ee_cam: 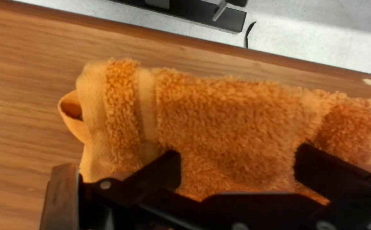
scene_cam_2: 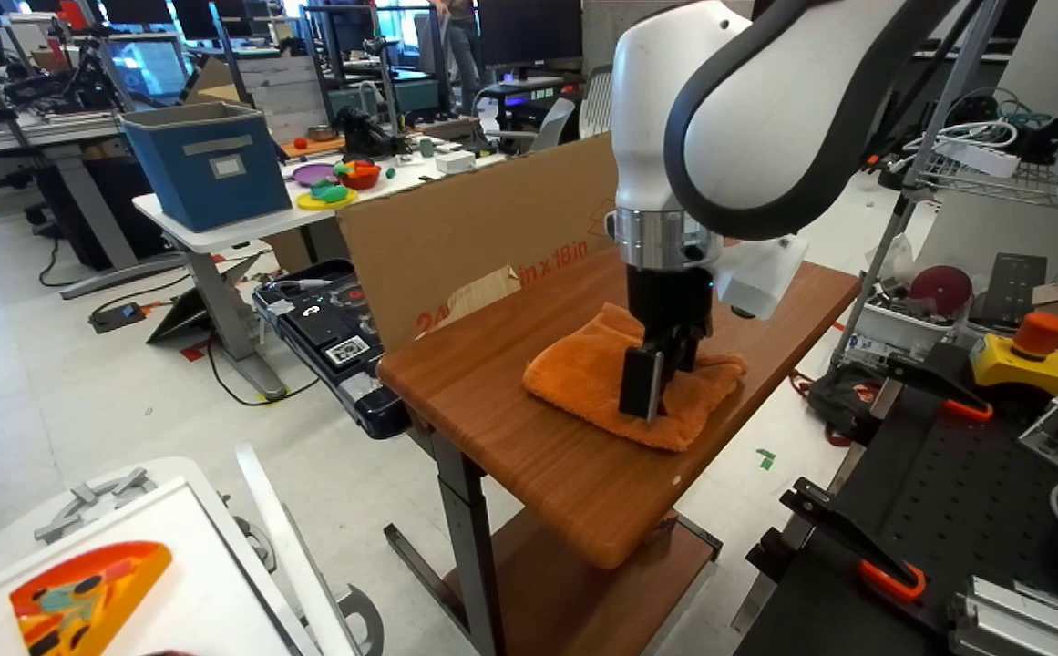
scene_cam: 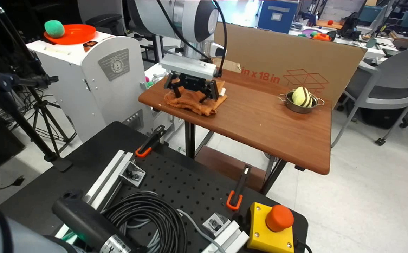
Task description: Move the towel to the right
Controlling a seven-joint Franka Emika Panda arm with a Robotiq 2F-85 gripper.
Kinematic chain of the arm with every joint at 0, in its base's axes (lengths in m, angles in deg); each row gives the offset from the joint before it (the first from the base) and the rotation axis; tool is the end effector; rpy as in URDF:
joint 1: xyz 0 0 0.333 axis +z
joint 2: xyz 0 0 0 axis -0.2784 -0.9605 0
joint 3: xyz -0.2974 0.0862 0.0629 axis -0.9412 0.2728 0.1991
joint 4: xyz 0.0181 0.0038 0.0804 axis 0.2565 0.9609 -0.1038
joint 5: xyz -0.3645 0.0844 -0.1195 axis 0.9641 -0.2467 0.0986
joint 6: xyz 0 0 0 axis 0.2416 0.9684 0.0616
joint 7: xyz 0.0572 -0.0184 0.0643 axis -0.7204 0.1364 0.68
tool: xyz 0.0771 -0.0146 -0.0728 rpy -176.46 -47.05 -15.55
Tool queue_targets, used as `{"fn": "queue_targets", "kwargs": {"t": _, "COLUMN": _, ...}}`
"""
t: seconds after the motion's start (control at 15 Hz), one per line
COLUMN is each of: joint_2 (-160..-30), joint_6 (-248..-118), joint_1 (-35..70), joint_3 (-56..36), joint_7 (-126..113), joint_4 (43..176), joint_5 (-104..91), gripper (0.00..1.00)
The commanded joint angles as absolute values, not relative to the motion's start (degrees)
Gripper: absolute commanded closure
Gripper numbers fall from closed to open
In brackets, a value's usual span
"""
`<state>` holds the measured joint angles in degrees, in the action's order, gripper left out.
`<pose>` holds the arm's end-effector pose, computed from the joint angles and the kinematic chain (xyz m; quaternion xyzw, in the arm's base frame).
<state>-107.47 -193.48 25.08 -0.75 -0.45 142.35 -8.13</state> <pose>0.5202 0.1348 0.1417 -0.9869 -0.1395 0.0804 0.0076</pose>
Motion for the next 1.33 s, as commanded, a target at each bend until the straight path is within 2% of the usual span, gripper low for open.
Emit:
{"fn": "queue_targets", "kwargs": {"t": 0.0, "joint_2": -107.7, "joint_6": -188.0, "joint_1": 23.0, "joint_3": -4.9, "joint_7": 0.6, "joint_4": 141.2, "joint_5": -3.6, "gripper": 0.00}}
{"fn": "queue_targets", "kwargs": {"t": 0.33, "joint_2": -109.1, "joint_6": -183.6, "joint_1": 21.8, "joint_3": -10.1, "joint_7": -0.9, "joint_4": 138.1, "joint_5": 4.1, "gripper": 0.00}}
{"fn": "queue_targets", "kwargs": {"t": 0.73, "joint_2": -107.5, "joint_6": -180.2, "joint_1": 20.7, "joint_3": -7.7, "joint_7": 3.2, "joint_4": 139.0, "joint_5": 5.2, "gripper": 0.00}}
{"fn": "queue_targets", "kwargs": {"t": 1.2, "joint_2": -88.3, "joint_6": -181.5, "joint_1": 21.4, "joint_3": -4.9, "joint_7": 1.7, "joint_4": 149.1, "joint_5": 5.0, "gripper": 0.00}}
{"fn": "queue_targets", "kwargs": {"t": 1.27, "joint_2": -95.8, "joint_6": -181.1, "joint_1": 21.0, "joint_3": -4.9, "joint_7": 2.3, "joint_4": 143.9, "joint_5": 4.7, "gripper": 0.00}}
